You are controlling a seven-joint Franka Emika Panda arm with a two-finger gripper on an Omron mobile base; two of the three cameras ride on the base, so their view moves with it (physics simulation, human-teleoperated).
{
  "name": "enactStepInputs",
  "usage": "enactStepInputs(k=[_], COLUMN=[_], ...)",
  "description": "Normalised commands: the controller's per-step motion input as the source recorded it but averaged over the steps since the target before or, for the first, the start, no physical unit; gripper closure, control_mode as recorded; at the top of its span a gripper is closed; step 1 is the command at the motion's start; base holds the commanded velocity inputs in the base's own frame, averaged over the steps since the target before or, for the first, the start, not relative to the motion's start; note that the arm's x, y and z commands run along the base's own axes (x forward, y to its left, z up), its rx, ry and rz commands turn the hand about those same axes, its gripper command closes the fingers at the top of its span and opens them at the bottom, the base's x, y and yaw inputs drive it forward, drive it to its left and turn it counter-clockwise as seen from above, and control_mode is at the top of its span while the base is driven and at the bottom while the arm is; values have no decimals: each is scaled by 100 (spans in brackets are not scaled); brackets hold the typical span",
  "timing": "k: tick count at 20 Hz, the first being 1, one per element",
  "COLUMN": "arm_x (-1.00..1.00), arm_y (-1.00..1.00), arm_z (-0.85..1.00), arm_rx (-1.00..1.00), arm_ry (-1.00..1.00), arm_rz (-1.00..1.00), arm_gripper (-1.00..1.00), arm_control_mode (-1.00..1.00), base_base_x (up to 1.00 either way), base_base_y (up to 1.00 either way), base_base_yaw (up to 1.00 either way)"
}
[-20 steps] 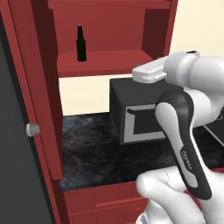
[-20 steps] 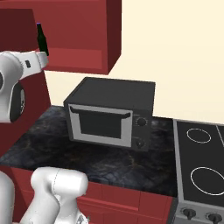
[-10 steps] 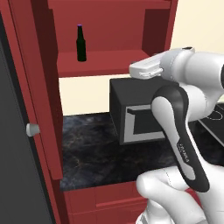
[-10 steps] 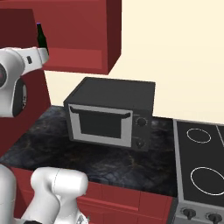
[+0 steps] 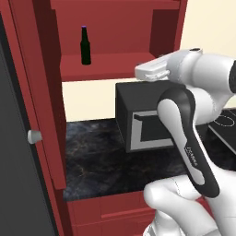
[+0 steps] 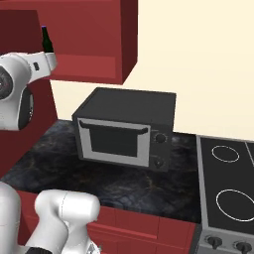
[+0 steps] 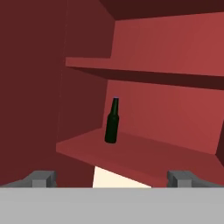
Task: Get the candle and the beer from the cabinet and move them to the dining counter.
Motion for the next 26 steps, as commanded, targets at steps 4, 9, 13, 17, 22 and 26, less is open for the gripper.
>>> enactStepInputs(k=[4, 9, 13, 17, 22, 26], arm_x=[22, 26, 36, 29, 13, 3], arm_y=[14, 21, 19, 11, 1, 0], arm_z=[16, 9, 11, 8, 1, 0], arm_rx=[0, 0, 0, 5, 10, 11], arm_ry=[0, 0, 0, 0, 0, 0], arm_rz=[0, 0, 0, 0, 0, 0], arm_gripper=[-100, -100, -100, -100, -100, -100], arm_control_mode=[-100, -100, -100, -100, -100, -100], base_base_x=[0, 0, 0, 0, 0, 0], base_base_y=[0, 0, 0, 0, 0, 0], base_base_yaw=[0, 0, 0, 0, 0, 0])
